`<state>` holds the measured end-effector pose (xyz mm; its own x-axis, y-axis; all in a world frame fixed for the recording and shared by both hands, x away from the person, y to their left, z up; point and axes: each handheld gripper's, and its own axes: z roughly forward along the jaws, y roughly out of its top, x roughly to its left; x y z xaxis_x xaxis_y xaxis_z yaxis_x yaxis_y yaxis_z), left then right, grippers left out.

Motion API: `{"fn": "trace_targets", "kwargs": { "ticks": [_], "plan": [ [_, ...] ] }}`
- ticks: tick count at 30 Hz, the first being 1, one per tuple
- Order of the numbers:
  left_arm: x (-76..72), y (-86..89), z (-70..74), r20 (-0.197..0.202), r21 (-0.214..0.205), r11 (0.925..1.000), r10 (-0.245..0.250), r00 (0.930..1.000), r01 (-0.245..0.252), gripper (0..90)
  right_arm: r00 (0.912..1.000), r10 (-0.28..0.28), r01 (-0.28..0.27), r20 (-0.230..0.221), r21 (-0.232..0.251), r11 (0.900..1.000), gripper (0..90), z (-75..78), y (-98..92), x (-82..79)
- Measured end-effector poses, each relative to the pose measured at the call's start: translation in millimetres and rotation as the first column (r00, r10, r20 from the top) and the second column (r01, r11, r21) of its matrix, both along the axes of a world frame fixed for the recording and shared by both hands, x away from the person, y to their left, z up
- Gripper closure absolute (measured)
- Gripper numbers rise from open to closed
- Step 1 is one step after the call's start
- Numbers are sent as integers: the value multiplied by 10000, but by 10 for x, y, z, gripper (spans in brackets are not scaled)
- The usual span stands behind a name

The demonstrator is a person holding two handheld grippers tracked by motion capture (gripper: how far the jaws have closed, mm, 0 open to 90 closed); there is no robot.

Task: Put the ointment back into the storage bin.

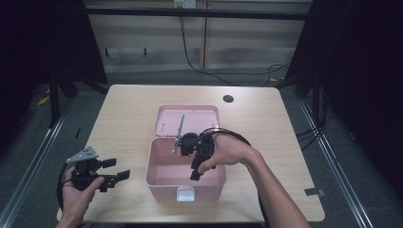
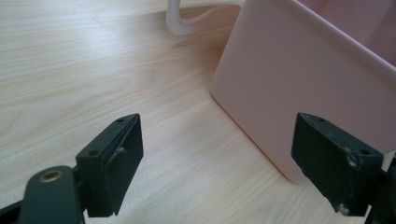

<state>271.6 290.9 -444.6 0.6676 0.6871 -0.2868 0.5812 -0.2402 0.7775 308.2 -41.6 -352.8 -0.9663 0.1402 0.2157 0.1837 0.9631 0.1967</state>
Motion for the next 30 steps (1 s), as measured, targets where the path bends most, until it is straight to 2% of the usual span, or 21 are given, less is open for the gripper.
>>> {"fn": "trace_targets", "kwargs": {
  "ticks": [5,17,23,26,28,30],
  "plan": [
    [5,-7,-6,-33,57,10000,-17,10000,17,169,9999,-111,113,121,-100,9999,574,79,-128,-46],
    [1,-5,-3,2,96,10000,-6,10000,6,169,9973,-480,465,556,279,9985,548,321,-422,-189],
    [2,-3,-3,6,76,10000,-3,10000,3,169,9948,-696,669,746,378,9970,538,342,-594,-258],
    [4,-5,-5,-3,102,9999,-18,10000,18,169,9929,-891,855,786,483,9952,538,343,-675,-285],
    [-1,-6,-2,14,84,10000,-2,10000,2,169,9886,-1237,1185,857,634,9909,537,342,-811,-321],
    [-1,-4,-2,28,98,10000,15,10000,-15,169,9875,-1323,1266,854,690,9895,537,341,-843,-332]
  ]
}}
